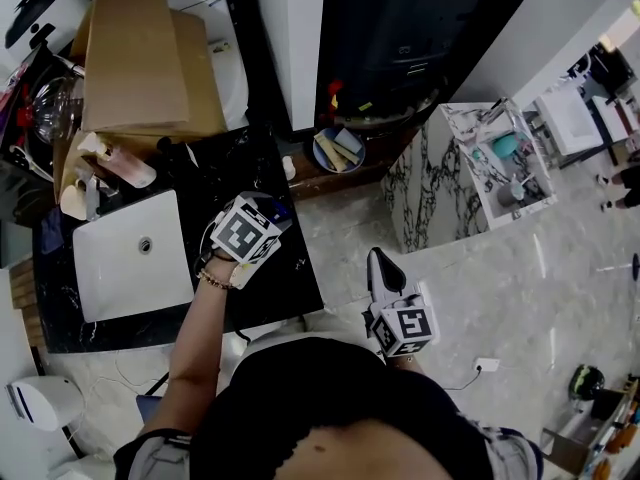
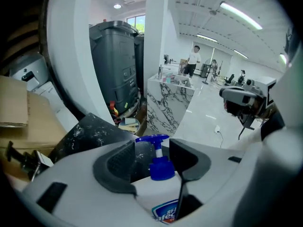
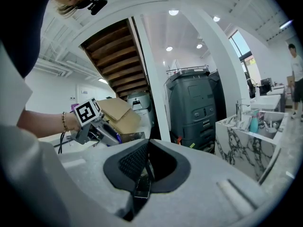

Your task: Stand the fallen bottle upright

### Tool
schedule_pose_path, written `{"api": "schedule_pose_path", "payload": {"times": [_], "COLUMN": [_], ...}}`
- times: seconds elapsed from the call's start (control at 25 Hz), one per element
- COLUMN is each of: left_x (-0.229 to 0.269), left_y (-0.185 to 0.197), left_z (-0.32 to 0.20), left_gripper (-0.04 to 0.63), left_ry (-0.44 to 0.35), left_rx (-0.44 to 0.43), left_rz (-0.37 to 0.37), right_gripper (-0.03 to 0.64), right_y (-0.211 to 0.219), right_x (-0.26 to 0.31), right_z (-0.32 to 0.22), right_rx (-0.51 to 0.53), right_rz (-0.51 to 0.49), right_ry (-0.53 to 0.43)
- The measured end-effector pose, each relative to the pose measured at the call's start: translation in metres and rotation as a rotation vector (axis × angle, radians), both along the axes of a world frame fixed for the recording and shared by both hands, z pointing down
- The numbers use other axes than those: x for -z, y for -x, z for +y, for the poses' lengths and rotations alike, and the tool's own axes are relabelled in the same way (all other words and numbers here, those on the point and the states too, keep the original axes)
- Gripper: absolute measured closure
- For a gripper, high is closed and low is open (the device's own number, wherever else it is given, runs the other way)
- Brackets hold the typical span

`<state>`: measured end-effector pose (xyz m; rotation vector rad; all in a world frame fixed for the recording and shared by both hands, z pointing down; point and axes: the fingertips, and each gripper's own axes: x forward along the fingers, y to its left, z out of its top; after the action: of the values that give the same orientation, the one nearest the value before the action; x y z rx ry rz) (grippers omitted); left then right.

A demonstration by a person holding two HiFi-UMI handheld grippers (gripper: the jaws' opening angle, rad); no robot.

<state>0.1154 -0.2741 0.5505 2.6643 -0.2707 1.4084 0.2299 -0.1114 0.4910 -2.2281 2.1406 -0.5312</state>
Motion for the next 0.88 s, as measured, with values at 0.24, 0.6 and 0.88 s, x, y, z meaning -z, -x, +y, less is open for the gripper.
{"api": "schedule_pose_path", "payload": {"times": [0.24,0.6,0.88], "left_x": [0.036,0.076,0.099], "left_y": [0.017,0.059,0.095], "left_z": [-0.007,-0.01,-0.002], "left_gripper": [0.379,0.39,0.4], "left_ry": [-0.102,-0.181,-0.249], "left_rx": [0.069,0.252,0.36], "left_rz": [0.149,0.386,0.548], "right_gripper": [0.614,0.614,0.614], "right_y": [0.009,0.032,0.052], "right_x": [0.003,0.006,0.01], "right_z": [-0.006,-0.022,-0.033], "right_rx": [0.047,0.148,0.22], "right_rz": [0.011,0.027,0.049], "right_ry": [-0.001,-0.007,-0.022]}}
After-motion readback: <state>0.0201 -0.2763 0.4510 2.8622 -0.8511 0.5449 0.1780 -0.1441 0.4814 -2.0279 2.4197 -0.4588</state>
